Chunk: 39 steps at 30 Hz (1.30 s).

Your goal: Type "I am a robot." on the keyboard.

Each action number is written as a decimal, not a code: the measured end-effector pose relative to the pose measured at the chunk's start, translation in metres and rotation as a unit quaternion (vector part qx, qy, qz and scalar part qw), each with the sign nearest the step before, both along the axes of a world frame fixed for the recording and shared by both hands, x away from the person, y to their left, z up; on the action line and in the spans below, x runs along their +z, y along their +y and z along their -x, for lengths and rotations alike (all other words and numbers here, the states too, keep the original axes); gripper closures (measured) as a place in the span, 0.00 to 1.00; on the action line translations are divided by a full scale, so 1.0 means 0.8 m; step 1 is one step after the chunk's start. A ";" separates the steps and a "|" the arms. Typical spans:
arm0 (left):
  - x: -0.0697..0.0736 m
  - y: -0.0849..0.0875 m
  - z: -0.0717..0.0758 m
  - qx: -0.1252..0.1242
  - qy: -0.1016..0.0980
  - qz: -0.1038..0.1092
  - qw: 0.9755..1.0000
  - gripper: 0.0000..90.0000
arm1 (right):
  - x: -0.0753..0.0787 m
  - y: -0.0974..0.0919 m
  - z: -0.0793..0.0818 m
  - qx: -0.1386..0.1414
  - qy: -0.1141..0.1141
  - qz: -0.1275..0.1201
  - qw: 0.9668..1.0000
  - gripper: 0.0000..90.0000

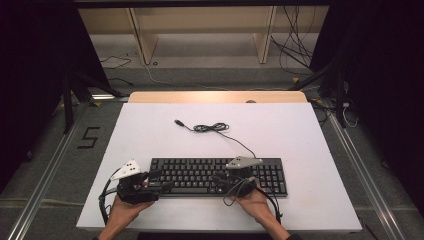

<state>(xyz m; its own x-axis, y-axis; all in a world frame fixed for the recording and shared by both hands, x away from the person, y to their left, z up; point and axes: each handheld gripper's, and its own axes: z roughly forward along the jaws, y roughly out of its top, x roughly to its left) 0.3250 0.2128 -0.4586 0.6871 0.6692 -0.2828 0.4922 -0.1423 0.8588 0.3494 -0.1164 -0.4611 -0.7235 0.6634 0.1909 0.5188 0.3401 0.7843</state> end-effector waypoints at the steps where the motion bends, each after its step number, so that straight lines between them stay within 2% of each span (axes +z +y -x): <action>1: 0.000 0.000 0.000 0.000 0.000 0.000 1.000 0.33 | 0.001 -0.002 0.000 0.002 -0.002 -0.002 1.000 0.80; 12: 0.000 0.001 0.000 0.000 0.001 0.003 1.000 0.33 | 0.018 -0.022 0.012 0.010 -0.026 -0.039 0.999 0.57; 21: 0.000 0.000 0.000 -0.003 0.000 0.003 1.000 0.33 | 0.022 -0.045 0.021 -0.003 -0.035 -0.058 0.998 0.47; 39: 0.001 0.000 0.001 -0.006 -0.003 0.005 1.000 0.32 | 0.024 -0.081 0.040 -0.023 -0.061 -0.060 0.996 0.42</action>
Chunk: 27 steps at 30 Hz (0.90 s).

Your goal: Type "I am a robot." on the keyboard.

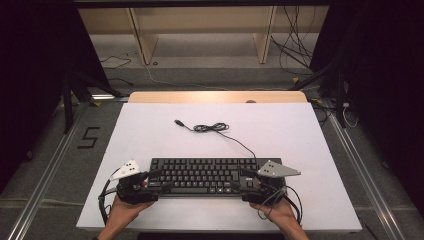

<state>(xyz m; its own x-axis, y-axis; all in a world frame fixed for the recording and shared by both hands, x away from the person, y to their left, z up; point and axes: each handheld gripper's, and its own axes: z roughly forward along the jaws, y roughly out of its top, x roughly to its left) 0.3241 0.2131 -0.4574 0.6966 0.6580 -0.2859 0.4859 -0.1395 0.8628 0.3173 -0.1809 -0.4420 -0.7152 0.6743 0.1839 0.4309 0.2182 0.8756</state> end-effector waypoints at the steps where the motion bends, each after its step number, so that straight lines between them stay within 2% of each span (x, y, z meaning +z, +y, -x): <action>1: 0.000 0.000 0.000 0.000 0.000 0.000 1.000 0.32 | 0.000 -0.003 0.001 -0.001 0.000 0.001 1.000 0.42; 15: 0.001 -0.001 0.002 -0.004 -0.005 0.004 1.000 0.31 | -0.005 -0.028 0.013 -0.023 -0.003 0.009 1.000 0.40; 27: 0.001 -0.002 0.002 -0.006 -0.005 0.004 1.000 0.31 | -0.003 -0.034 0.013 -0.032 -0.008 0.001 0.999 0.38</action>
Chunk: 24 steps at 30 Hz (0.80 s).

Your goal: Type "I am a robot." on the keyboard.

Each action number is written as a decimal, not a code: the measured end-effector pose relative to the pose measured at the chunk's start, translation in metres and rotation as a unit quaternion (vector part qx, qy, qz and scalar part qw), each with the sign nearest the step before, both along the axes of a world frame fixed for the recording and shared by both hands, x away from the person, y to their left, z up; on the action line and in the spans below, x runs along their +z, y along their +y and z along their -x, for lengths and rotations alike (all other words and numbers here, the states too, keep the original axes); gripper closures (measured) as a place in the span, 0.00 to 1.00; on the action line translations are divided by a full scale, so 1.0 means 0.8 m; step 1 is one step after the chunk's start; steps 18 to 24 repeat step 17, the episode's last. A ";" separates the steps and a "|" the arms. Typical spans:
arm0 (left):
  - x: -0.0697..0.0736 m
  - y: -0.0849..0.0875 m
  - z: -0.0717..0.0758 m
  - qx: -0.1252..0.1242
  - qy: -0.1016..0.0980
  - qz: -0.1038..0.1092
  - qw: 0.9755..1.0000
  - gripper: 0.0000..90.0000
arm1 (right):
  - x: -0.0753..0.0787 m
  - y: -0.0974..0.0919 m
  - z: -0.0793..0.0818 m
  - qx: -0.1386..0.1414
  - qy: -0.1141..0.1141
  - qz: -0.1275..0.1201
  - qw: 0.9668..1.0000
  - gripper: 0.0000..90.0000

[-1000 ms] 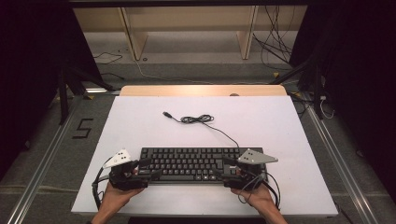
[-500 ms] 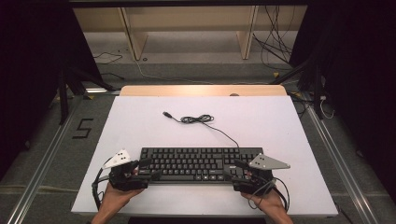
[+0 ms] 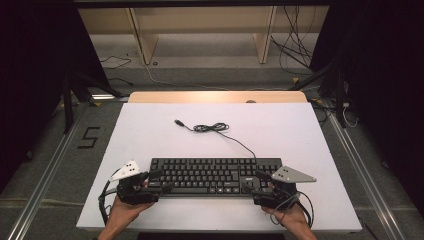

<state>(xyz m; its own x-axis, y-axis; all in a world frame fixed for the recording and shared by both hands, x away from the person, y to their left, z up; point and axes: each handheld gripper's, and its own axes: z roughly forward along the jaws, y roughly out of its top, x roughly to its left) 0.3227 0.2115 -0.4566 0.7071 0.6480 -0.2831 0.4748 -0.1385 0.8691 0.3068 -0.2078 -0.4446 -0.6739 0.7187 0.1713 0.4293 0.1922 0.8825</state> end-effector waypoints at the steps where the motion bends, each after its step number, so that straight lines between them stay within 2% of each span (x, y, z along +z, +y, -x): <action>1: 0.000 0.000 0.000 0.000 0.001 0.000 1.000 0.31 | 0.000 0.000 0.000 0.000 -0.001 0.000 1.000 0.38; 24: -0.001 0.000 0.000 0.001 -0.001 0.000 1.000 0.31 | -0.001 0.003 -0.001 -0.001 0.001 0.005 1.000 0.37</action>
